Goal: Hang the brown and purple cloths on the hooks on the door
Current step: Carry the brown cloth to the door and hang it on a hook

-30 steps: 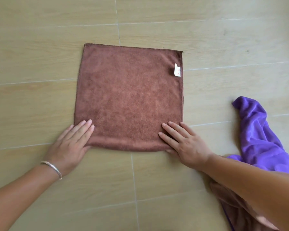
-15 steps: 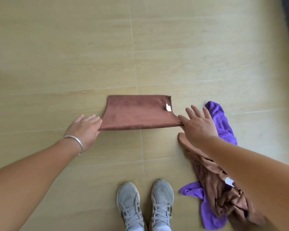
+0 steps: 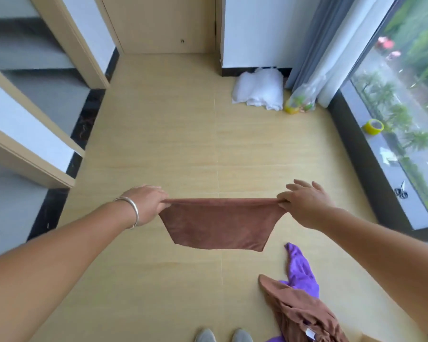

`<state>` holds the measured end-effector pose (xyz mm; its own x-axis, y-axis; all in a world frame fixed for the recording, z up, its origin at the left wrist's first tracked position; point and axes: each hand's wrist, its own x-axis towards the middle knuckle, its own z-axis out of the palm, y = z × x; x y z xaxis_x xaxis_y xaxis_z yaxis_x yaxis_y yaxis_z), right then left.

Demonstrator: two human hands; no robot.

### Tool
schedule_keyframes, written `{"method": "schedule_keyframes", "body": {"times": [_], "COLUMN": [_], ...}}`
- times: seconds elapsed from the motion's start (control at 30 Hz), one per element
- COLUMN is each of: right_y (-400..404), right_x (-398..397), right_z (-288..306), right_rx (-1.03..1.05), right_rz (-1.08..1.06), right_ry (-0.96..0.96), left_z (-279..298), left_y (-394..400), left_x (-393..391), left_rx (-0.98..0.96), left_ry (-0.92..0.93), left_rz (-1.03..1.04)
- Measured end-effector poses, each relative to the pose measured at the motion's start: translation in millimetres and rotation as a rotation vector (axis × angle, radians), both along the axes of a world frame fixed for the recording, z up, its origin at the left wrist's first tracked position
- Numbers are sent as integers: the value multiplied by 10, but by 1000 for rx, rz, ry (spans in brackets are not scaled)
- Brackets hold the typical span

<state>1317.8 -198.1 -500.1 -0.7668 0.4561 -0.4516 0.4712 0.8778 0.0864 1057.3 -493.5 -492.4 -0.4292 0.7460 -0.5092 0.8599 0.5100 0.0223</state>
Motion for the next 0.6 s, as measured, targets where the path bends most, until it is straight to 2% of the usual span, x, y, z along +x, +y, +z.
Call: {"method": "schedule_keyframes", "body": {"times": [0.13, 0.37, 0.5, 0.6], "right_y": [84, 86, 50, -1], "right_x": [-135, -303, -377, -343], "right_z": [1295, 3321, 4277, 4878], "right_rx": [22, 167, 206, 237], "right_rz": [49, 128, 103, 100], "right_ry": [81, 322, 501, 547], "left_z": [1230, 3238, 4282, 4915], "left_y": [60, -32, -74, -106], "left_x": [-4, -102, -147, -176], "left_rx": [-13, 167, 277, 361], "left_ry": [-11, 72, 117, 175], "left_rz": [84, 141, 182, 205]}}
